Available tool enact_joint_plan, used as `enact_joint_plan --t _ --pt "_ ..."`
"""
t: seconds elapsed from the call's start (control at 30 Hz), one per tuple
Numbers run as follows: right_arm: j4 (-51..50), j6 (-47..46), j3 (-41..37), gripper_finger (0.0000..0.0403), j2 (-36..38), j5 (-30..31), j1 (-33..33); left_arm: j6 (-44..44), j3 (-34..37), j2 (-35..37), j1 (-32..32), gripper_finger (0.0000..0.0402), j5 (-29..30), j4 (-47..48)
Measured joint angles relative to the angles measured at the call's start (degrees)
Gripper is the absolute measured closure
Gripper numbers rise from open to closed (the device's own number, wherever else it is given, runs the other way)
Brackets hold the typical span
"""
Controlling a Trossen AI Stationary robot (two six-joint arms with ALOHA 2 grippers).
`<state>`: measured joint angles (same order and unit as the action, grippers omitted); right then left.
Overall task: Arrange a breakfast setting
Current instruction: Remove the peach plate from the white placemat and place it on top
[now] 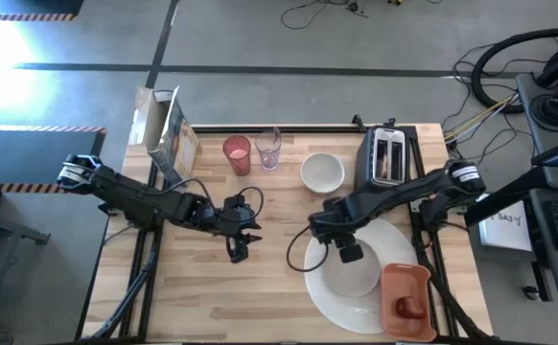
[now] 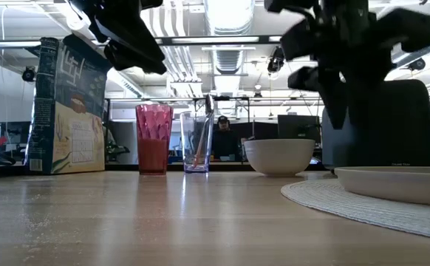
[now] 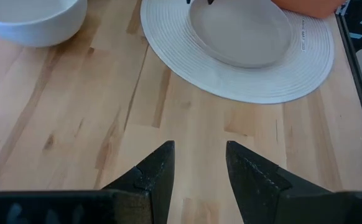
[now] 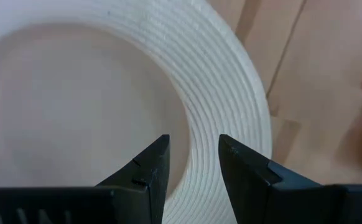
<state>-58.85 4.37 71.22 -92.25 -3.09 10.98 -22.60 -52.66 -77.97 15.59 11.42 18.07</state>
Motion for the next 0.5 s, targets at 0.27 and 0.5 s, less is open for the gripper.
enact_joint_plan --t 0.27,0.5 --pt "0.11 4.18 -0.18 0.0275 -4.26 -0.37 0.02 -0.89 0.00 0.00 0.61 0.0274 0.02 0.05" --pt "0.51 5.35 -0.48 0.0275 -6.53 -0.35 0.02 -1.22 0.00 -0.02 0.74 0.0274 0.00 0.08"
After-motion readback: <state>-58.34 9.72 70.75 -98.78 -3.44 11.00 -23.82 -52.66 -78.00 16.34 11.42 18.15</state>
